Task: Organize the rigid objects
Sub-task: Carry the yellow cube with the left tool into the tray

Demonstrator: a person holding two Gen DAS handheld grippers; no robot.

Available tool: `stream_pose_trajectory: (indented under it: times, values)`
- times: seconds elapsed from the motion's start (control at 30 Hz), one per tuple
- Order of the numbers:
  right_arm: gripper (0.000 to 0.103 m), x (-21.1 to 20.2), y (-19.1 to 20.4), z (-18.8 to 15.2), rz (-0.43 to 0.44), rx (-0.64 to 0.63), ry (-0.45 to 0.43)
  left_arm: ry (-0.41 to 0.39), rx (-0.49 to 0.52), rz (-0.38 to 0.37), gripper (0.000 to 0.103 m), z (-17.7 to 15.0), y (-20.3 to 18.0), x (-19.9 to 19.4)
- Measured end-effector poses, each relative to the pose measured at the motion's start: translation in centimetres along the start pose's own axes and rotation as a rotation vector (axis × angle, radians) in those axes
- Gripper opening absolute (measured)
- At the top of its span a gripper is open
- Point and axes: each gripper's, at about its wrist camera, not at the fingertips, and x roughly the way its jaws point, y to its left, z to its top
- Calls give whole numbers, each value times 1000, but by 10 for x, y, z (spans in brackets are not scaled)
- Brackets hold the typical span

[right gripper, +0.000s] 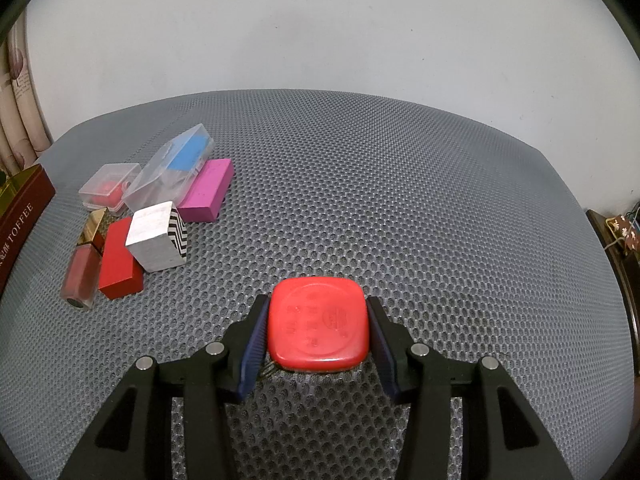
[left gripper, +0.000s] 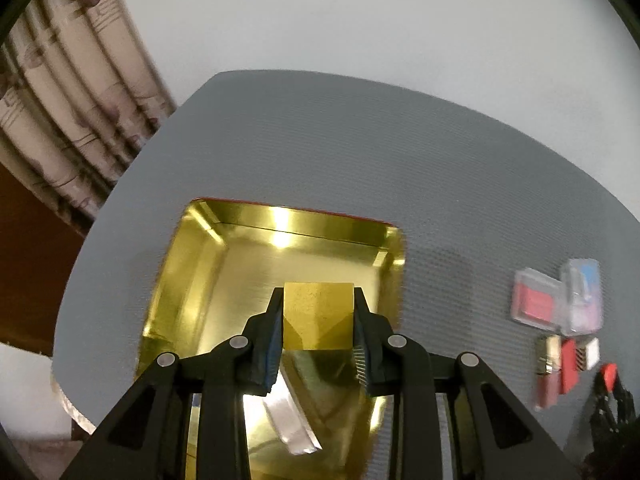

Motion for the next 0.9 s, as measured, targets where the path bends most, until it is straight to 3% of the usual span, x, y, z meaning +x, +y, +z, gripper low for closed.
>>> stream_pose_trajectory:
  times: [0.3,0.9]
  values:
    - [49,0,0,0,-2,0,0,38,-46,78,27,2,36,41]
    - [49,0,0,0,-6,-1,0,63,-53,115,31,-4,68,69]
